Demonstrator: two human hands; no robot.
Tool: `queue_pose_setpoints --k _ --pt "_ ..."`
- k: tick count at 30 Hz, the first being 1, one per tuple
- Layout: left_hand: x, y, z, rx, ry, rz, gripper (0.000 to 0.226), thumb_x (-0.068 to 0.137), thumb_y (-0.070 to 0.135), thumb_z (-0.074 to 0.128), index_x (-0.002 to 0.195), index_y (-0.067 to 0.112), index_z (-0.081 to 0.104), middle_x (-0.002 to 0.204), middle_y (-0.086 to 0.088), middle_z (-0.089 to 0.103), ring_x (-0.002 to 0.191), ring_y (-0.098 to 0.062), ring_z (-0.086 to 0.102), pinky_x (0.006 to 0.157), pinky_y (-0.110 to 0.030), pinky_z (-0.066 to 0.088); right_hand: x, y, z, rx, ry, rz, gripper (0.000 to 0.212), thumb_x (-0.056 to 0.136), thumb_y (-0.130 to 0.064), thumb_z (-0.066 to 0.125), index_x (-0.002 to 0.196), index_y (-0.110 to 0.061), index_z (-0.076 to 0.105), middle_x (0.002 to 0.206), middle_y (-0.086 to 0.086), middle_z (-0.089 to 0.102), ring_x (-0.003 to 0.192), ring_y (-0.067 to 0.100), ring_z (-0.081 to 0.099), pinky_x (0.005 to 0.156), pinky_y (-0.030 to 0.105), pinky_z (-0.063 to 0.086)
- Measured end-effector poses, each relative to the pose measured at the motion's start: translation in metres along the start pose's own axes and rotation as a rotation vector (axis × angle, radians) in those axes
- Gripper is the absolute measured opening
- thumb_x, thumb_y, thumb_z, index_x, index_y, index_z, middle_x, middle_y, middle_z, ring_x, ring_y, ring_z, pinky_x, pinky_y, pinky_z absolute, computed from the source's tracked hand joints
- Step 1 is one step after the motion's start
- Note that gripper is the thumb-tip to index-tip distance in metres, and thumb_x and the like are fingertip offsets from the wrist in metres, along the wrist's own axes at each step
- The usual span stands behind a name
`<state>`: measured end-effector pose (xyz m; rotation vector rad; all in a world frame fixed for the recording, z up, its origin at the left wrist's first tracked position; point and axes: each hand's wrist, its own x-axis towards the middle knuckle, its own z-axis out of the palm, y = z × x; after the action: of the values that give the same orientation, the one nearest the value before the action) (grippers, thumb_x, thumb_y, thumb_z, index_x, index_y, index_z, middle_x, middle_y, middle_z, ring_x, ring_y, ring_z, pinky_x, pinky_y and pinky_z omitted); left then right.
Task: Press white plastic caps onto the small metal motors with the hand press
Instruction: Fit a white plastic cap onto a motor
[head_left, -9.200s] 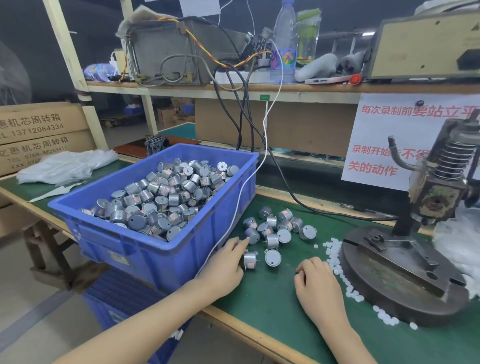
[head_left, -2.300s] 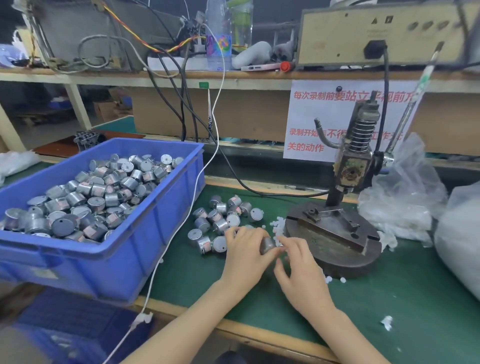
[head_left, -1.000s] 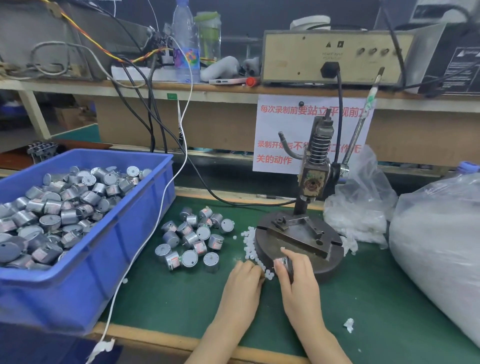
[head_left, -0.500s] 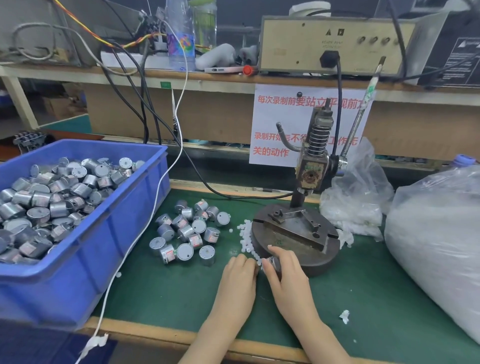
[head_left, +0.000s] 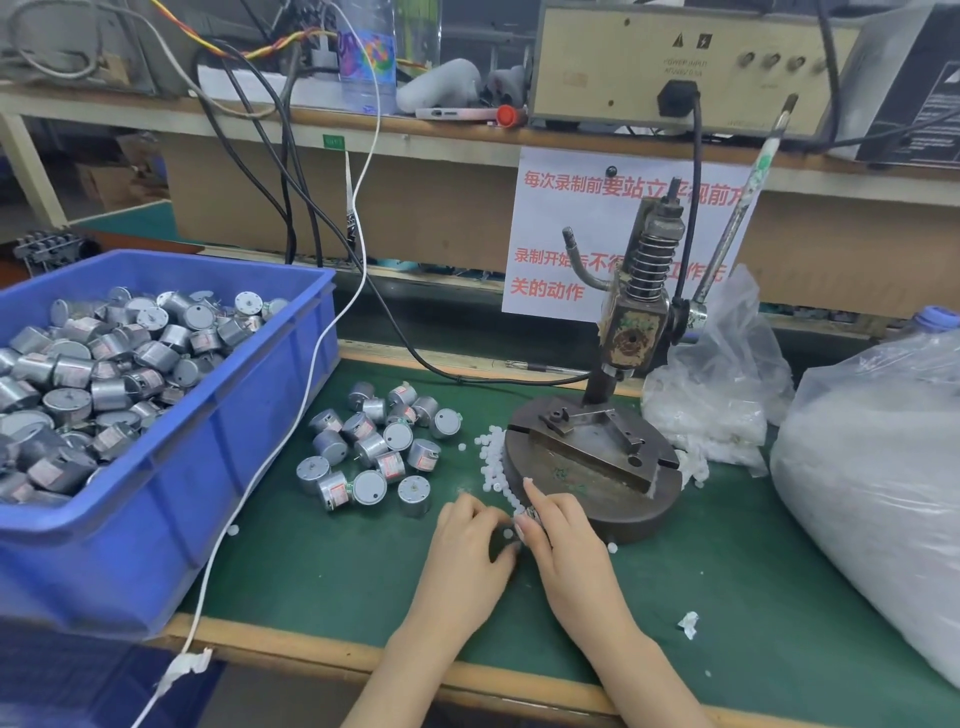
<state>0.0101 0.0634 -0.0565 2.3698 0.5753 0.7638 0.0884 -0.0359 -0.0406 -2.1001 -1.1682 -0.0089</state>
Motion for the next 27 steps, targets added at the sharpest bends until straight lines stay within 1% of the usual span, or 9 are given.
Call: queue_pose_setpoints --k 5,10,12,14,17,19,21,23,27 --pt "0.006 -0.004 -0.004 -0.046 -0.015 -0.039 0.008 0.088 0.017 0.061 0.087 0.009 0.064 0.081 0.014 0.036 0.084 -0.009 0.039 0.075 -0.012 0.028 0.000 0.000 0.000 -0.009 -0.014 0.007 0.045 0.099 -0.029 0.041 0.143 -0.022 0.034 0.107 -0.009 0.039 0.100 0.011 0.052 0.081 0.020 0.036" --pt "0.005 -0.014 -0.022 -0.102 -0.123 0.029 0.006 0.085 0.011 0.064 0.087 0.007 0.067 0.082 0.010 0.046 0.081 -0.011 0.051 0.077 -0.017 0.042 0.002 -0.002 0.001 -0.171 -0.112 -0.015 0.049 0.101 -0.032 0.029 0.147 -0.019 0.020 0.124 0.001 0.041 0.109 0.014 0.048 0.081 0.022 0.039" --pt "0.002 -0.014 -0.026 -0.117 -0.110 0.033 0.006 0.084 0.010 0.064 0.088 0.007 0.068 0.084 0.008 0.049 0.080 -0.010 0.051 0.075 -0.014 0.041 0.003 -0.004 0.002 -0.073 -0.115 0.020 0.048 0.099 -0.032 0.028 0.145 -0.016 0.027 0.127 0.006 0.043 0.111 0.019 0.047 0.081 0.020 0.036" --pt "0.000 -0.012 -0.026 -0.123 -0.109 0.037 0.012 0.083 0.008 0.062 0.093 0.008 0.068 0.086 0.007 0.050 0.080 -0.008 0.051 0.076 -0.011 0.040 0.009 -0.007 0.004 -0.094 -0.121 0.027 0.045 0.101 -0.028 0.029 0.144 -0.016 0.030 0.127 0.006 0.042 0.110 0.020 0.048 0.085 0.023 0.038" --pt "0.002 -0.014 -0.028 -0.231 -0.034 -0.102 0.027 0.081 -0.005 0.050 0.096 0.011 0.067 0.088 0.006 0.054 0.078 -0.002 0.054 0.074 -0.004 0.039 0.016 -0.014 0.014 -0.115 -0.109 0.083 0.044 0.102 -0.029 0.028 0.144 -0.017 0.030 0.117 0.002 0.041 0.103 0.021 0.051 0.085 0.027 0.039" --pt "0.004 -0.017 -0.032 -0.420 0.054 -0.274 0.036 0.082 -0.012 0.043 0.088 0.016 0.066 0.086 0.002 0.059 0.074 -0.002 0.058 0.071 -0.005 0.042 0.017 -0.019 0.021 -0.155 -0.108 0.102 0.045 0.102 -0.033 0.026 0.145 -0.020 0.029 0.116 0.001 0.041 0.098 0.024 0.054 0.082 0.032 0.040" --pt "0.005 -0.018 -0.035 -0.577 0.108 -0.374 0.041 0.083 -0.014 0.039 0.079 0.019 0.065 0.080 -0.002 0.062 0.065 0.000 0.058 0.064 -0.009 0.046 0.015 -0.018 0.024 -0.204 -0.105 0.102 0.045 0.101 -0.036 0.025 0.145 -0.023 0.028 0.117 0.000 0.041 0.096 0.025 0.056 0.079 0.035 0.043" --pt "0.004 -0.017 -0.036 -0.619 0.112 -0.397 0.043 0.082 -0.014 0.038 0.077 0.020 0.065 0.077 -0.002 0.062 0.060 0.001 0.057 0.061 -0.010 0.046 0.014 -0.017 0.022 -0.184 -0.096 0.116 0.045 0.101 -0.035 0.026 0.145 -0.024 0.028 0.116 -0.001 0.041 0.095 0.025 0.056 0.080 0.036 0.044" --pt "0.004 -0.019 -0.035 -0.625 0.109 -0.402 0.046 0.081 -0.015 0.035 0.080 0.022 0.063 0.079 -0.002 0.061 0.064 -0.004 0.057 0.061 -0.010 0.046 0.015 -0.018 0.022 -0.208 -0.128 0.107 0.046 0.102 -0.035 0.026 0.146 -0.024 0.027 0.116 -0.001 0.041 0.093 0.024 0.057 0.079 0.035 0.045"
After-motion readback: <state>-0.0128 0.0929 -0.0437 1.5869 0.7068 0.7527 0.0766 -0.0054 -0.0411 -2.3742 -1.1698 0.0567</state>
